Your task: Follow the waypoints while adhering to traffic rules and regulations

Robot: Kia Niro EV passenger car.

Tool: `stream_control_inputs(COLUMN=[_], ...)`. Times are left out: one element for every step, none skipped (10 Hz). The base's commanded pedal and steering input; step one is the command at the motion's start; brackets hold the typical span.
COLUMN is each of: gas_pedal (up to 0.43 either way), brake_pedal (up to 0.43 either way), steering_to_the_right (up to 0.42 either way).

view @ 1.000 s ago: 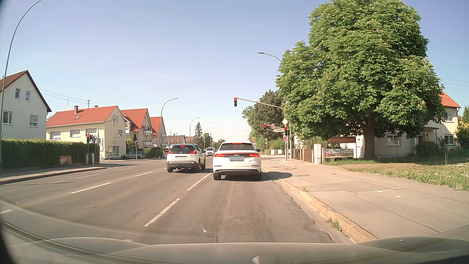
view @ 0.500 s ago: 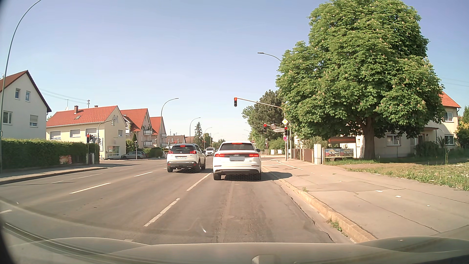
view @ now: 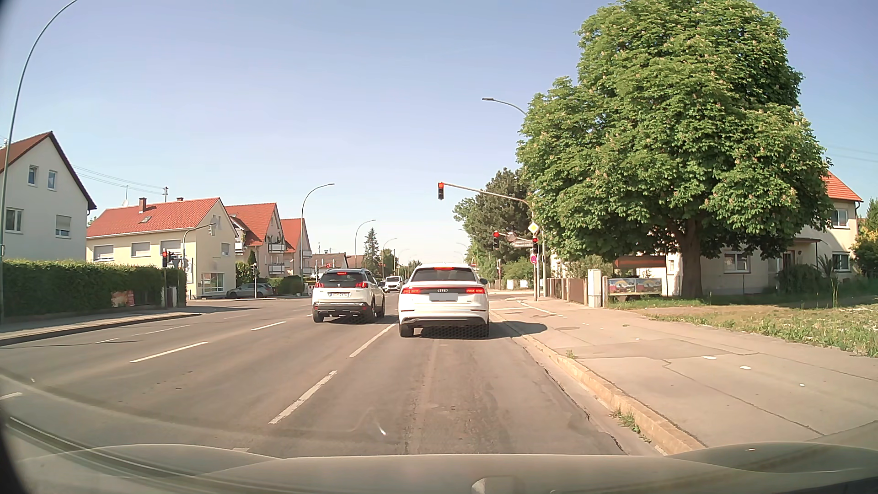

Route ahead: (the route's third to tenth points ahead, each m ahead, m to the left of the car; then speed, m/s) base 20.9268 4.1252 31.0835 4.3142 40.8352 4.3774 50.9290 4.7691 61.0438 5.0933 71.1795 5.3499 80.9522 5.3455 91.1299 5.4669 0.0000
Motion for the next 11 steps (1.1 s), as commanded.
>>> stream_control_inputs(gas_pedal=[0.0,0.0,0.0,0.0,0.0,0.0,0.0,0.0,0.0,0.0,0.0], brake_pedal=[0.14,0.14,0.14,0.14,0.14,0.14,0.14,0.14,0.14,0.14,0.14], steering_to_the_right=[0.007,0.007,0.007,0.007,0.007,0.007,0.007,0.007,0.007,0.007,0.007])
